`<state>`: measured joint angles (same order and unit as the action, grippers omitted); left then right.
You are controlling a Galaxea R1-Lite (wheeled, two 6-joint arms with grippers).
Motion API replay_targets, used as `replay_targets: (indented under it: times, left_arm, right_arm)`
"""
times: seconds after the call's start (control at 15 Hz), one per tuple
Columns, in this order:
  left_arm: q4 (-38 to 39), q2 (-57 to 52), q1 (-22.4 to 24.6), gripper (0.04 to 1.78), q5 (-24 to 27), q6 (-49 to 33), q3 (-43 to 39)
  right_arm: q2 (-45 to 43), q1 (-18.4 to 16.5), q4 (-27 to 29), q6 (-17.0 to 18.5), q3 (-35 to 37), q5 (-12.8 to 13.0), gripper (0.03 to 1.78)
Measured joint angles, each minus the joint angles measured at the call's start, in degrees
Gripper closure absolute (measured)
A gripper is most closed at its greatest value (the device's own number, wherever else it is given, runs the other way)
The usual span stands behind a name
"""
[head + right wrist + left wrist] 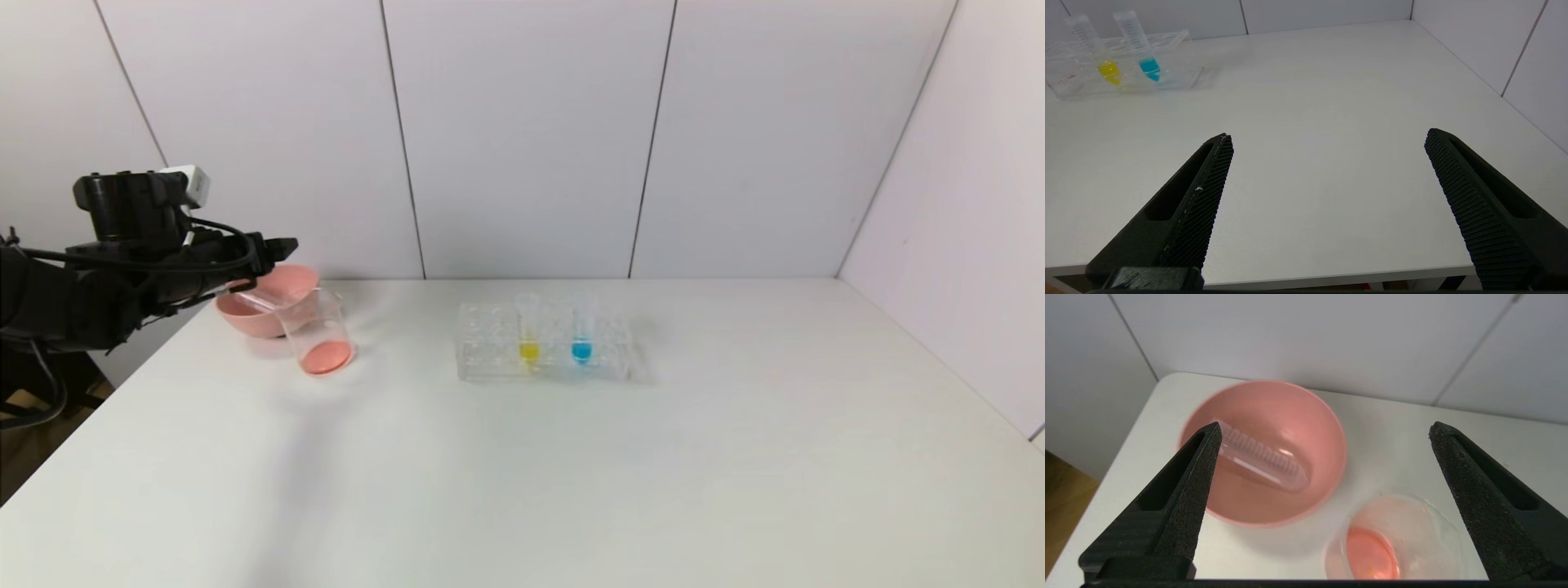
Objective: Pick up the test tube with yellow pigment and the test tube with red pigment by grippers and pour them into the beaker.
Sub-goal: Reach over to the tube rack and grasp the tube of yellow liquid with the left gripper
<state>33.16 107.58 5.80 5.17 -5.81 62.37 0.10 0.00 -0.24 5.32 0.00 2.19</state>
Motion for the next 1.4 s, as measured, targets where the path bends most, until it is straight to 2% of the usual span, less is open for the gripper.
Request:
replay_targets:
  times: [0.2,0.33,0.47,0.73,0.93,1.13,1.4]
  left_arm:
    - [-0.2,-8.1,-2.2,0.06,9.2,3.9,-10.3]
    - [-0.2,-12.7,-7.2,0.06,10.4,6.2,-15.8]
    - [-0.1,-16.2,-14.7,0.06,8.6,7.0,-19.6]
    - [0.3,-19.0,-31.4,0.06,-3.4,4.8,-22.8]
    - [1.1,-17.6,-42.0,0.06,-14.3,-1.3,-21.7]
    - [3.6,-11.5,-47.8,0.06,-24.3,-6.8,-18.7]
    - [10.8,-0.3,-52.8,0.06,-37.2,-8.8,-12.6]
  right_arm:
    - [0.0,0.0,0.0,0.0,0.0,0.0,0.10]
    - [0.0,0.0,0.0,0.0,0.0,0.0,0.10]
    - [0.0,0.0,0.0,0.0,0.0,0.0,0.10]
    - [0.0,0.0,0.0,0.0,0.0,0.0,0.10]
    - [0.0,0.0,0.0,0.0,0.0,0.0,0.10]
    - [0.0,0.0,0.0,0.0,0.0,0.0,0.10]
    - [0.0,0.0,0.0,0.0,0.0,0.0,0.10]
